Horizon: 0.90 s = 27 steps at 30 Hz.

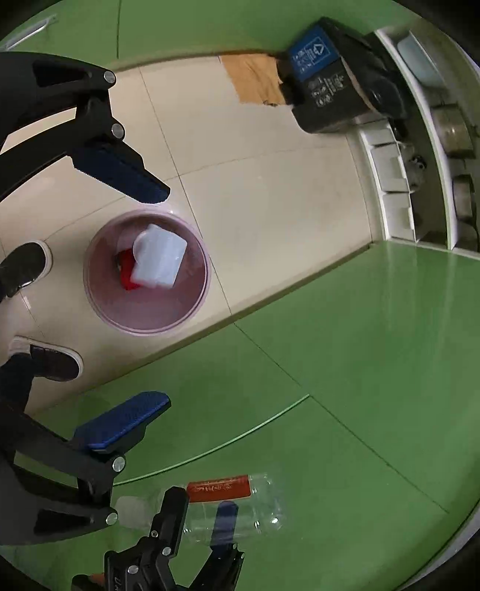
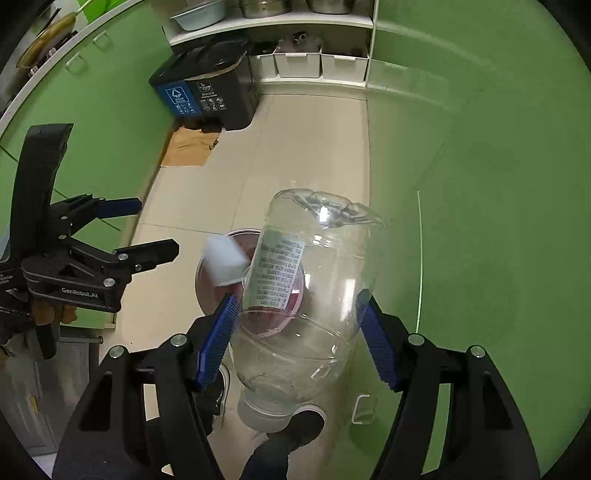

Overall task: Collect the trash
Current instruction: 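Carry the white box and clear bottle to the pink bin and release both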

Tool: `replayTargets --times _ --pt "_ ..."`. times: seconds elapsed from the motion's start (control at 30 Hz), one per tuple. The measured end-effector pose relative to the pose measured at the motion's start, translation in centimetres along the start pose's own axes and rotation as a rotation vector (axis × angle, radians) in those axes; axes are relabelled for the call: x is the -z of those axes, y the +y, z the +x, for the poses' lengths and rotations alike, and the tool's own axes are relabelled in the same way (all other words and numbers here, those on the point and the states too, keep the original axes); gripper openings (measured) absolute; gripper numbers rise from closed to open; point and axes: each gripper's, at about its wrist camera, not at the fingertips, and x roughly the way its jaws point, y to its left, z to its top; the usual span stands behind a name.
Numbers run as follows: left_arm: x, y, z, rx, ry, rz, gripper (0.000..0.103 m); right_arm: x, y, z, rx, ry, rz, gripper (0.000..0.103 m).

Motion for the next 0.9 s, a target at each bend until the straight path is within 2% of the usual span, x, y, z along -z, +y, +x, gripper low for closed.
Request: replayTargets --times 0.27,0.6,0.63,0.67,0.7,0.9 --pt "-0.1 0.9 -2.4 -0.024 -0.029 -0.026 0.097 -0.3 1.2 0.4 -0.059 0.011 -0.034 0.066" --pt "1.0 4.4 -6.2 -0.075 -0.087 -0.090 0.098 -2.1 6.1 4.0 -0.169 0.035 -0.124 0.068" --pt "1.2 4.7 -6.4 -0.080 -0.092 -0.098 0.098 -2.3 6.4 4.2 -0.177 0.034 -0.123 0.071" --pt "1.4 5.1 -6.7 -0.084 -0.099 -0.109 0.098 -2.6 6.6 4.3 -0.180 0.031 -0.121 0.090" --pt "1.5 5.3 -6.9 -0.086 -0.102 -0.115 0.098 -2.7 6.8 4.4 -0.178 0.023 -0.119 0.100" --pt "2.0 6.2 -8.1 -0.102 -0.112 -0.139 0.098 -2.7 7.1 4.2 -0.136 0.035 -0.111 0.100"
